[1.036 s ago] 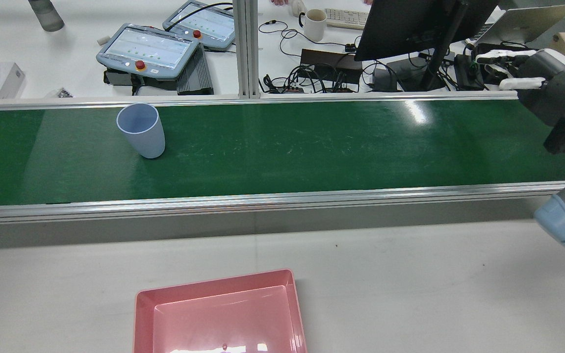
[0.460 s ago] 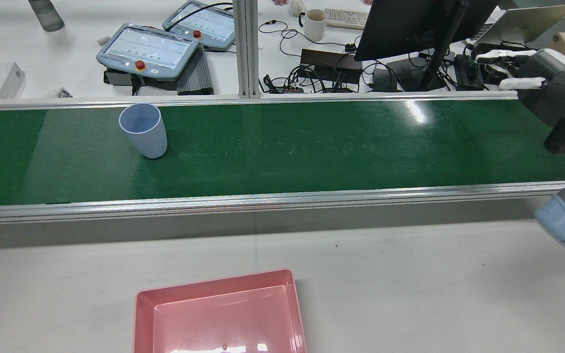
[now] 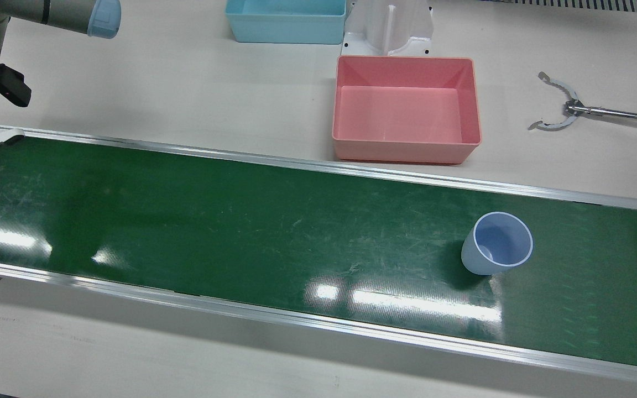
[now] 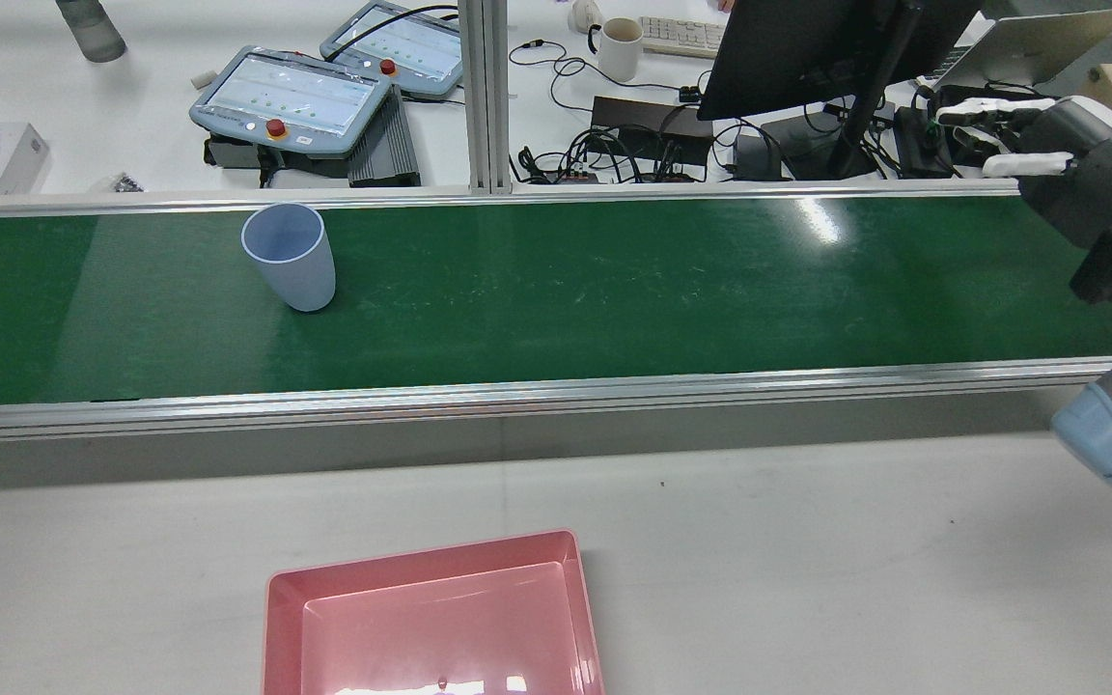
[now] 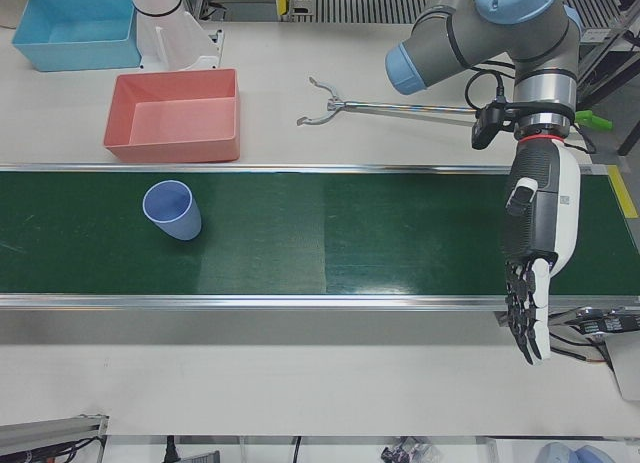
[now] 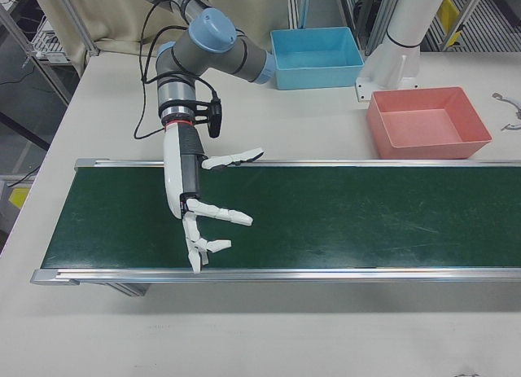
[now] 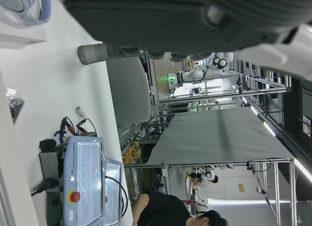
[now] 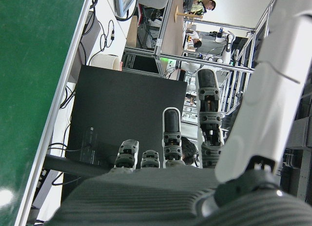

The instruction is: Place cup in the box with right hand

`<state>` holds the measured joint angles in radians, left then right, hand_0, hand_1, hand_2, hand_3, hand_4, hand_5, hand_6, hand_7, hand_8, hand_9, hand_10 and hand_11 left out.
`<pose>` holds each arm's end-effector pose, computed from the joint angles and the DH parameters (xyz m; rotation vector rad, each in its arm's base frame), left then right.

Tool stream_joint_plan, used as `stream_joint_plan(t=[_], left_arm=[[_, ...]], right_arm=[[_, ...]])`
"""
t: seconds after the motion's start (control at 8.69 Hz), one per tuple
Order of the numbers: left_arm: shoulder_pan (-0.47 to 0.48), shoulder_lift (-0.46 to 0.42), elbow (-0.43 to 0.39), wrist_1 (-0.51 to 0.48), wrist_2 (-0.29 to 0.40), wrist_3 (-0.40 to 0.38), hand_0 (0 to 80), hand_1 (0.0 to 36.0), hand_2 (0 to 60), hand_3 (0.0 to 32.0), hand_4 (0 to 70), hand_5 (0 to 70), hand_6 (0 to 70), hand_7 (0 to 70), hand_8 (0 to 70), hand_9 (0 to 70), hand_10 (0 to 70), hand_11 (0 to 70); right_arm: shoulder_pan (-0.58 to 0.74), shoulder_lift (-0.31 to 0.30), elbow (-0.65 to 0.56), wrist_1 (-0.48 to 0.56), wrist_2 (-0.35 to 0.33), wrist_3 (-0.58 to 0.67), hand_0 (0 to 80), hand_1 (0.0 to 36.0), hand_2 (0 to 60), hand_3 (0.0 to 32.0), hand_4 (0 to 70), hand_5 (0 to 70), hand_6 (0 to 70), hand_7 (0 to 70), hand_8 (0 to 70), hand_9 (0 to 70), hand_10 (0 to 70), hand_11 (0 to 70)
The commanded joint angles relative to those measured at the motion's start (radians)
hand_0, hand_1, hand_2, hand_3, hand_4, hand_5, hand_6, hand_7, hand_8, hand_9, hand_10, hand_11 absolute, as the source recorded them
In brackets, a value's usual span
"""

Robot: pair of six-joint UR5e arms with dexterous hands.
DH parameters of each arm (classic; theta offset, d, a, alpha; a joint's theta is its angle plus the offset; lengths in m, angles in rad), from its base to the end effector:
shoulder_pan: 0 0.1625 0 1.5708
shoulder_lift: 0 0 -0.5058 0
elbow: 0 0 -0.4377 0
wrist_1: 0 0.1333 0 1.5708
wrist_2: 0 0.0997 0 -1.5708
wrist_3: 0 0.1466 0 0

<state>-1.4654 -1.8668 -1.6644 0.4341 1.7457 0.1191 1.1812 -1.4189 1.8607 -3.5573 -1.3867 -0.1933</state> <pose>-0.0344 -0.6997 0.5861 -0.1687 1.9898 -2.0465 -0.0869 -0.6333 0.5712 -0.0175 -2.0729 1.9813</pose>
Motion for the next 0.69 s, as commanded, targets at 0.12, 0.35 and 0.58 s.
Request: stream_joint_plan(t=[0.12,0.35,0.58], left_arm=[[0.000,0.000,0.000,0.000,0.000,0.001,0.0,0.0,0.0,0.0,0.0,0.0,0.0,0.0,0.0,0.0,0.0,0.0],[0.000,0.000,0.000,0.000,0.000,0.001,0.0,0.0,0.0,0.0,0.0,0.0,0.0,0.0,0.0,0.0,0.0,0.0],[0.000,0.000,0.000,0.000,0.000,0.001,0.0,0.0,0.0,0.0,0.0,0.0,0.0,0.0,0.0,0.0,0.0,0.0]], right_arm=[[0.000,0.000,0.000,0.000,0.000,0.000,55.5,9.4,0.0,0.0,40.3,4.5,10.7,45.8,1.1,8.6,7.0,11.6],[-0.002,0.000,-0.002,0.000,0.000,0.000,55.4,9.4,0.0,0.0,40.3,4.5,10.8,46.1,1.1,8.6,7.1,11.7],[-0.002,0.000,-0.002,0.000,0.000,0.000,55.3,9.4,0.0,0.0,40.6,4.5,10.8,46.2,1.1,8.7,7.0,11.5]])
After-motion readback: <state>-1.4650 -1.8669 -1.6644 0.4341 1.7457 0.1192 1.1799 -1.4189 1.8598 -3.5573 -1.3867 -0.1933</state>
